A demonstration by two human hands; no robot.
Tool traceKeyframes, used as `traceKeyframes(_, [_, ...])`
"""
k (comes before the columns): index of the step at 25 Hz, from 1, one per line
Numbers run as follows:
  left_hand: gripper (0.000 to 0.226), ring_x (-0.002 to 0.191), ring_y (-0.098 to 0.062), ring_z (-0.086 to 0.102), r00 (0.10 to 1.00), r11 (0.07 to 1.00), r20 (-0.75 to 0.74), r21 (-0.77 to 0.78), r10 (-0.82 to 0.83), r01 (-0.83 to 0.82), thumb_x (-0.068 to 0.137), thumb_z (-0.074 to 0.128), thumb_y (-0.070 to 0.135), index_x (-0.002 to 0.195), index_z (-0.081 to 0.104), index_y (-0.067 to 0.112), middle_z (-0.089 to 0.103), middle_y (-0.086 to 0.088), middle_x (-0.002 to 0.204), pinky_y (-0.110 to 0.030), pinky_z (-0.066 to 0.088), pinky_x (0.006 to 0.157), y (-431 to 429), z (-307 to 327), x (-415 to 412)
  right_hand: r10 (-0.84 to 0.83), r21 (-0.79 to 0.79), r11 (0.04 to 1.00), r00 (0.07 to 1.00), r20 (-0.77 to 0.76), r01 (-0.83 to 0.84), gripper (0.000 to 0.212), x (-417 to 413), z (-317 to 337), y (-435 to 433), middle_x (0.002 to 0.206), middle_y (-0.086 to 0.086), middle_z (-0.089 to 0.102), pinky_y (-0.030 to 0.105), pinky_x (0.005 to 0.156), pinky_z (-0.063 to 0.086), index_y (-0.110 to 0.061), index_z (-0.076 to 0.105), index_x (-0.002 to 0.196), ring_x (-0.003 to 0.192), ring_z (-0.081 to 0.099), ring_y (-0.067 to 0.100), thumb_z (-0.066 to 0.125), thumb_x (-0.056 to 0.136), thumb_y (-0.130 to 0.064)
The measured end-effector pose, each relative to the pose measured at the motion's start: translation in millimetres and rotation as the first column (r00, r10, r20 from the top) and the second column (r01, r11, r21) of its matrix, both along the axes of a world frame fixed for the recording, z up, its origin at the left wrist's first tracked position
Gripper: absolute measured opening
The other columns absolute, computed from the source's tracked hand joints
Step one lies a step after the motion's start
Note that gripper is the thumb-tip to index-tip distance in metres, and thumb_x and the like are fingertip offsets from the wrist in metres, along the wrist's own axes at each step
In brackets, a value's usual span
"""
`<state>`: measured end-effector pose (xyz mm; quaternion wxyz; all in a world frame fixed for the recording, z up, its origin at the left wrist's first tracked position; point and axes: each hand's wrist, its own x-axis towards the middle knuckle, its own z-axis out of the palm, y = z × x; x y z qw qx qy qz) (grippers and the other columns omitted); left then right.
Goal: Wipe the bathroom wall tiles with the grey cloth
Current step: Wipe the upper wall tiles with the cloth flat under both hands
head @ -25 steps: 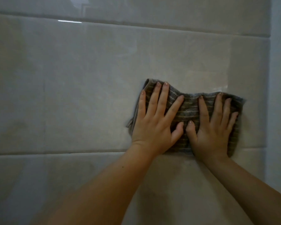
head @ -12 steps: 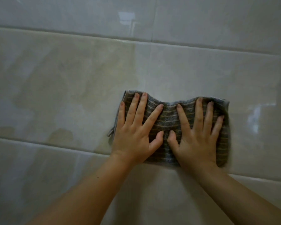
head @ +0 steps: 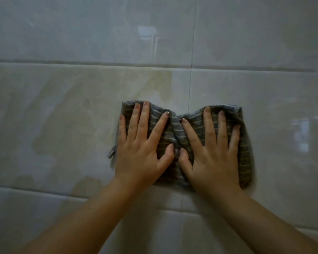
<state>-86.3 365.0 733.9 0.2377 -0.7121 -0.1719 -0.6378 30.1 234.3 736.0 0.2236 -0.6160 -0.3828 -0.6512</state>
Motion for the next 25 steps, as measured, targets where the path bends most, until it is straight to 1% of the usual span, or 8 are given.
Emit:
traceKeyframes(2, [0.072,0.152,-0.03,0.007,1.0,1.0,-0.003,-0.022,0.022,-0.023,0.091,0.036,0.058,0.155,0.026,0.026,0.013,-0.015,0.163,-0.059,0.009,0.12,-8,-22,5,-0.009,-0.053,0.999,0.999,0.043,0.012,0.064,14,-10,-17,0.16,0.016,0.018,0.063,0.115,0.008,-0.03,0.035,0.149,0.147,0.012,0.04,0.041,0.089,-0.052])
traceKeyframes(4, [0.072,0.152,-0.03,0.005,0.999,0.998,0.024,-0.054,0.041,-0.039,0.091,0.036,0.058,0.155,0.025,0.027,0.012,-0.015,0.164,-0.059,0.009,0.119,-19,-34,14,-0.017,-0.073,0.997,0.998,0.063,0.022,0.065,23,-14,-26,0.16,0.015,0.017,0.063,0.115,0.006,-0.03,0.035,0.149,0.147,0.011,0.04,0.039,0.089,-0.053])
traceKeyframes(6, [0.072,0.152,-0.029,0.004,0.998,0.996,0.045,-0.079,0.043,-0.039,0.09,0.037,0.058,0.155,0.024,0.029,0.011,-0.014,0.164,-0.058,0.007,0.12,-24,-36,20,0.008,-0.056,0.998,0.999,0.054,-0.005,0.064,24,-16,-27,0.16,0.016,0.018,0.063,0.115,0.004,-0.029,0.036,0.149,0.147,0.011,0.041,0.037,0.089,-0.052])
traceKeyframes(10, [0.072,0.152,-0.027,0.001,0.997,0.993,0.041,-0.1,0.063,-0.059,0.09,0.038,0.056,0.155,0.024,0.028,0.009,-0.012,0.164,-0.057,0.005,0.121,-24,-33,19,0.068,-0.051,0.997,0.995,0.071,-0.064,0.064,23,-13,-25,0.159,0.02,0.019,0.065,0.114,0.001,-0.025,0.039,0.148,0.146,0.012,0.044,0.037,0.088,-0.049])
traceKeyframes(14, [0.069,0.153,-0.024,-0.003,0.997,0.988,-0.002,-0.13,0.081,-0.08,0.093,0.033,0.055,0.156,0.021,0.029,0.006,-0.01,0.165,-0.055,0.004,0.121,-28,-35,17,0.138,-0.015,0.99,0.99,0.023,-0.137,0.066,18,-16,-19,0.159,0.023,0.015,0.066,0.113,-0.003,-0.024,0.037,0.148,0.146,0.008,0.045,0.038,0.087,-0.047])
traceKeyframes(17, [0.067,0.153,-0.024,-0.003,0.994,0.984,-0.038,-0.141,0.103,-0.108,0.095,0.03,0.055,0.156,0.019,0.028,0.005,-0.01,0.165,-0.054,0.003,0.122,-27,-35,11,0.167,-0.027,0.986,0.986,-0.017,-0.167,0.067,14,-16,-18,0.159,0.022,0.012,0.066,0.113,-0.003,-0.024,0.034,0.15,0.146,0.004,0.045,0.037,0.087,-0.047])
traceKeyframes(22, [0.069,0.152,-0.023,-0.006,0.992,0.99,-0.062,-0.08,0.112,-0.116,0.093,0.03,0.058,0.156,0.018,0.031,0.004,-0.009,0.165,-0.052,-0.003,0.122,-17,-28,4,0.121,-0.018,0.992,0.992,-0.022,-0.121,0.068,13,-19,-13,0.159,0.023,0.013,0.068,0.113,-0.001,-0.023,0.036,0.149,0.146,0.005,0.046,0.038,0.086,-0.049])
traceKeyframes(25, [0.069,0.152,-0.024,-0.005,0.989,0.993,-0.094,0.004,0.115,-0.115,0.093,0.03,0.06,0.155,0.017,0.033,0.004,-0.009,0.165,-0.053,0.0,0.122,0,-12,-6,0.105,0.058,0.993,0.994,-0.031,-0.103,0.068,3,-16,1,0.157,0.026,0.016,0.069,0.112,0.001,-0.019,0.04,0.147,0.145,0.008,0.048,0.036,0.085,-0.048])
